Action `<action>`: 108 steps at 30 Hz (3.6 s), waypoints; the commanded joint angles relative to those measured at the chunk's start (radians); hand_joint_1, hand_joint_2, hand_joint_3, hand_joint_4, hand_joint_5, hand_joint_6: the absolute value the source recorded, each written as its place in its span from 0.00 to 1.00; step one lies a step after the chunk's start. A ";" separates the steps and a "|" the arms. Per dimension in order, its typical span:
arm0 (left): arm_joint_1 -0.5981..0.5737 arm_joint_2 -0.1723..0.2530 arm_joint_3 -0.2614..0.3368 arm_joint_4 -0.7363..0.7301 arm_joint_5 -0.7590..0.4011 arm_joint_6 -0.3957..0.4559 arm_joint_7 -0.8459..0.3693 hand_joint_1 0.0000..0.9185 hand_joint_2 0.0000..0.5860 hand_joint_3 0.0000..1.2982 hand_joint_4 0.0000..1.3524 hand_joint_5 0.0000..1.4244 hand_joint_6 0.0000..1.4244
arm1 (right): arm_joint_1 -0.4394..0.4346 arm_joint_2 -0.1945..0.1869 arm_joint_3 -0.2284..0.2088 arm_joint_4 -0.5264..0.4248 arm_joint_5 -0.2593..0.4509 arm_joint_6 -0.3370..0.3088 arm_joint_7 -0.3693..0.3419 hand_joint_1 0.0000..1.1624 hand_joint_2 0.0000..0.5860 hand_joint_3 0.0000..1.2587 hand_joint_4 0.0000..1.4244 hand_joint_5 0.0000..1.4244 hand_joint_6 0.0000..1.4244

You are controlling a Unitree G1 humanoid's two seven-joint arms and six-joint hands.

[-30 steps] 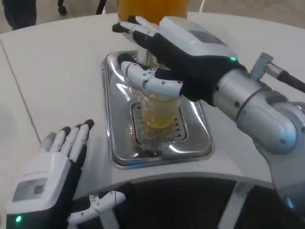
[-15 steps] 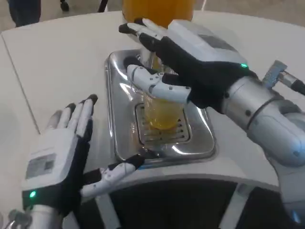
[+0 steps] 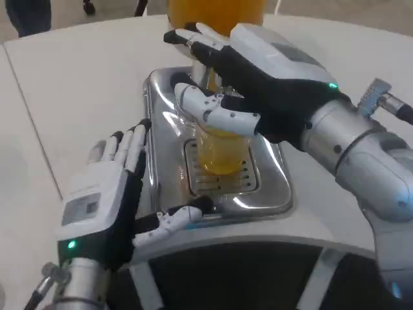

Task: Grasp the cup under the faucet to collect the drink, then remove the cup.

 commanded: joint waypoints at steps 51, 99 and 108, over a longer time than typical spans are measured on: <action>-0.254 -0.127 -0.097 0.341 -0.183 -0.141 0.182 0.24 0.09 0.00 0.00 0.00 0.00 | 0.982 -0.098 -0.472 -0.492 -0.126 -0.554 -0.040 0.64 0.54 0.00 0.00 0.00 0.05; -0.577 -0.275 -0.163 0.883 -0.257 -0.230 0.381 0.38 0.09 0.00 0.01 0.22 0.27 | 0.823 -0.086 -0.447 -0.429 -0.110 -0.389 0.085 0.61 0.48 0.00 0.00 0.00 0.09; -0.630 -0.357 -0.200 0.987 -0.234 -0.164 0.530 0.51 0.10 0.34 0.47 0.71 0.94 | 0.834 -0.093 -0.477 -0.444 -0.122 -0.365 0.102 0.58 0.49 0.00 0.00 0.00 0.09</action>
